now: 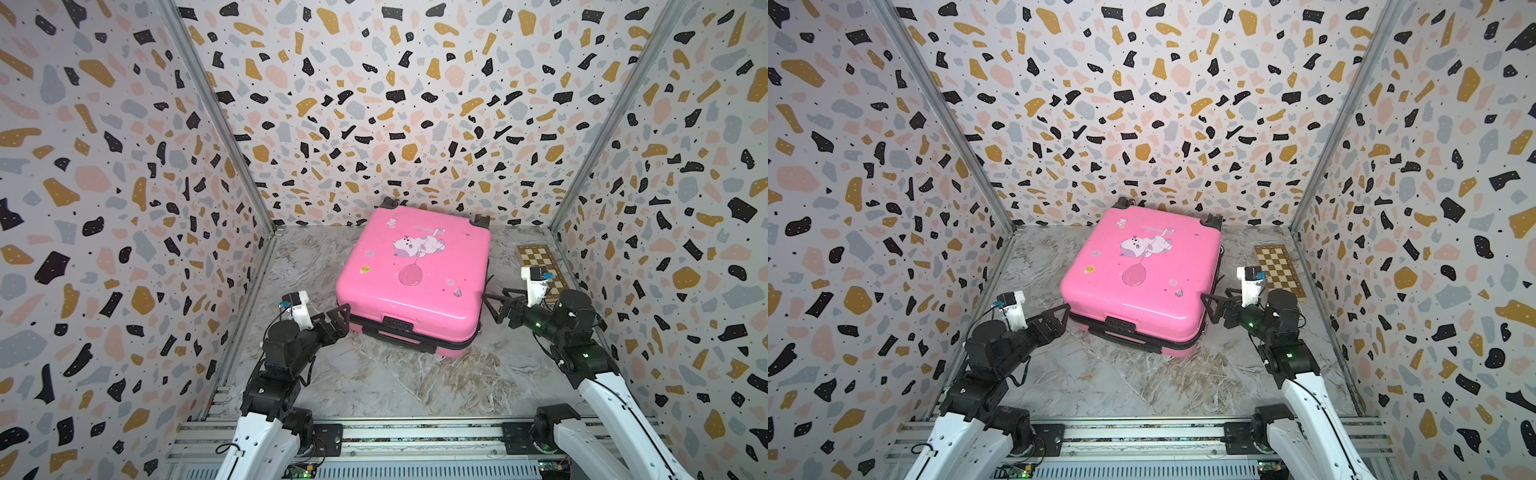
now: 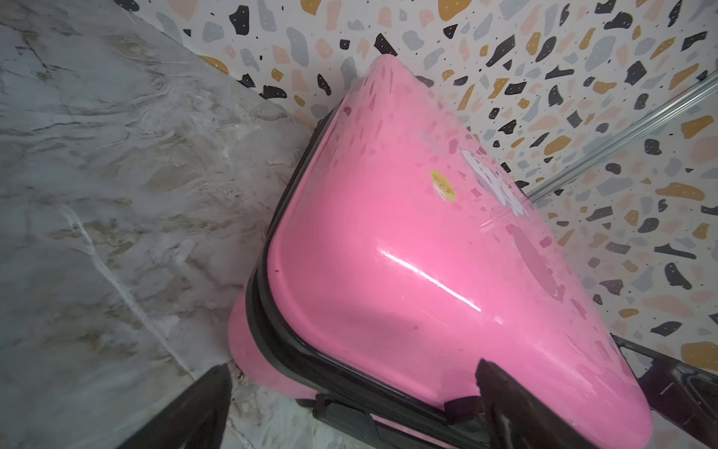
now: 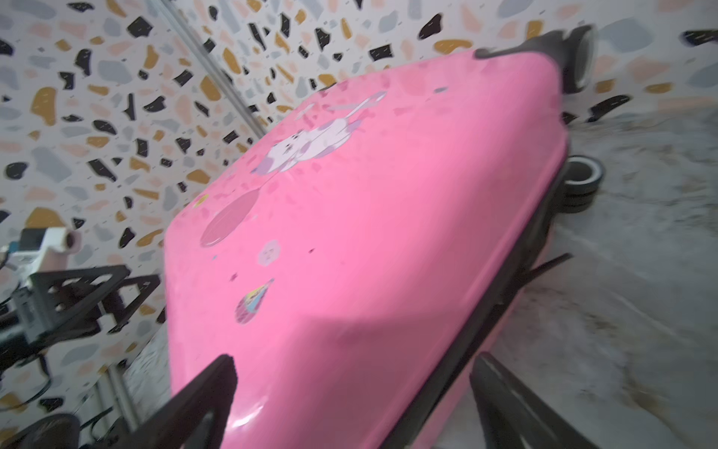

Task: Open the suitcase zippers
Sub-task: Adjust the suitcase at the center of the board.

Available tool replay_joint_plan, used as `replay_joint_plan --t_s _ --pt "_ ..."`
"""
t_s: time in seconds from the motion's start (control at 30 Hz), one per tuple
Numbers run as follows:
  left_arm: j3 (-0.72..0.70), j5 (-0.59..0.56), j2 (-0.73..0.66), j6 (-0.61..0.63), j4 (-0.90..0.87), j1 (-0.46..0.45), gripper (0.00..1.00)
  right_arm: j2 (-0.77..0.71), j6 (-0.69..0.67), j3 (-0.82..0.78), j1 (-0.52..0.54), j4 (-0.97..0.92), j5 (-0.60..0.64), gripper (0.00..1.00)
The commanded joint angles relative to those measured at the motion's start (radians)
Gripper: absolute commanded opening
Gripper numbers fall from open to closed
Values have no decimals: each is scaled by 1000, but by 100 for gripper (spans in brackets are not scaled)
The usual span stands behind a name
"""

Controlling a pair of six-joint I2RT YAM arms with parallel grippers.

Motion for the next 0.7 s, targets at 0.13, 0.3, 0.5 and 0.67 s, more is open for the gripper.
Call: replay_joint_plan --t_s 0.13,0.3,0.5,0.67 --pt "31 68 -52 11 60 -46 99 169 39 21 234 70 49 84" --pt "14 87 -42 8 106 -85 99 357 31 130 349 111 107 81" --pt "1 81 -16 18 130 -110 99 437 10 185 390 142 151 81" --pt "-13 81 38 22 170 -118 99 259 -35 53 393 148 243 82"
